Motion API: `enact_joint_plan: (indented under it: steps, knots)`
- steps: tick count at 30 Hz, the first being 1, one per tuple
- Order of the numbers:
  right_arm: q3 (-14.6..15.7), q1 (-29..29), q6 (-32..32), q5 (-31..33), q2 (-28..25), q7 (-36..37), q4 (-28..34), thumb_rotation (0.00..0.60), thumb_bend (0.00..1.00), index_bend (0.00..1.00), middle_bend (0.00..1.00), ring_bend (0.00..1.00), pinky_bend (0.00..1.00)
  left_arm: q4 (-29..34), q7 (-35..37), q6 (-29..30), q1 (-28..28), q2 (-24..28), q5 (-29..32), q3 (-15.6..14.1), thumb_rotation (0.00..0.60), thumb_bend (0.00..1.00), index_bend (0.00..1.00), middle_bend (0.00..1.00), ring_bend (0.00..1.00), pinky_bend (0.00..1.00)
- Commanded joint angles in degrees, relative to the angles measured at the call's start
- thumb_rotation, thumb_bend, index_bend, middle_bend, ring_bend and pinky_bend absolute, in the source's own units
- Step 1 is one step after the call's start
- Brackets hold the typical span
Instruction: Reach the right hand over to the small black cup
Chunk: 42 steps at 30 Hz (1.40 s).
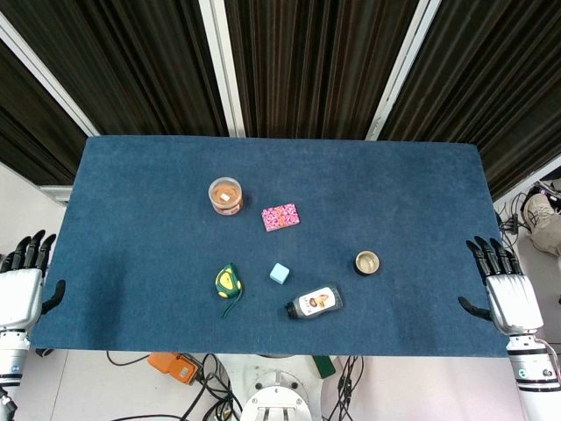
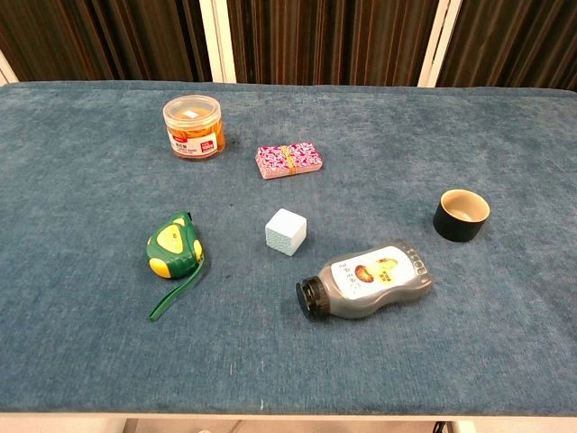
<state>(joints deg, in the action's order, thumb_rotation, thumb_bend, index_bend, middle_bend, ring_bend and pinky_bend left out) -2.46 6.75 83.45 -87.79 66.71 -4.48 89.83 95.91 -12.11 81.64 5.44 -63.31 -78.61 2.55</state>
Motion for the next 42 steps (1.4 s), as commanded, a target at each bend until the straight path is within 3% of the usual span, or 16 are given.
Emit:
enact_joint_plan:
  steps: [1,9,19,25,33,42]
  knots:
    - [-0.1,0.0,-0.1,0.1,-0.1,0.1,0.0,0.600,0.29,0.13,0.11,0.09,0.19,0.0,0.0,0.0,0.0,0.0,0.0,0.0,0.600,0.35,0.07,0.00,0.01,0.18]
    - [0.1,0.2,-0.6,-0.1,-0.1,0.2,0.2,0.600,0.29,0.13,0.11,0.09,0.19,0.3,0.1,-0.5,0.2,0.0,0.2,0.0,0.600,0.35,0.07,0.00,0.02,0.18]
    - [1.8,4.0,-7.3,-3.0,-0.3,1.2,2.5,0.600,0.29,0.12,0.11,0.09,0.19,1.0,2.0,-0.5,-0.2,0.5,1.2,0.3,0.600,0.35,0.07,0.00,0.02,0.18]
    - [-0.7,10.2,-16.1,-0.3,0.7,-2.4,4.5,0.600,0.29,0.13,0.11,0.09,0.19,1.1,2.4,-0.9,-0.1,0.7,1.2,0.2,0.600,0.35,0.07,0.00,0.02,0.18]
    - [-4.6,19.1,-29.7,8.2,4.3,-3.0,0.2,0.600,0.29,0.14,0.11,0.09,0.19,1.1,2.6,-1.1,-0.1,1.0,1.4,0.3,0.600,0.35,0.07,0.00,0.02,0.18]
    - [-5.6,24.5,-35.9,11.9,9.9,-1.7,-6.5,0.600,0.29,0.17,0.14,0.11,0.21,1.3,3.2,-1.3,-0.1,1.2,1.8,0.4,0.600,0.35,0.07,0.00,0.03,0.18]
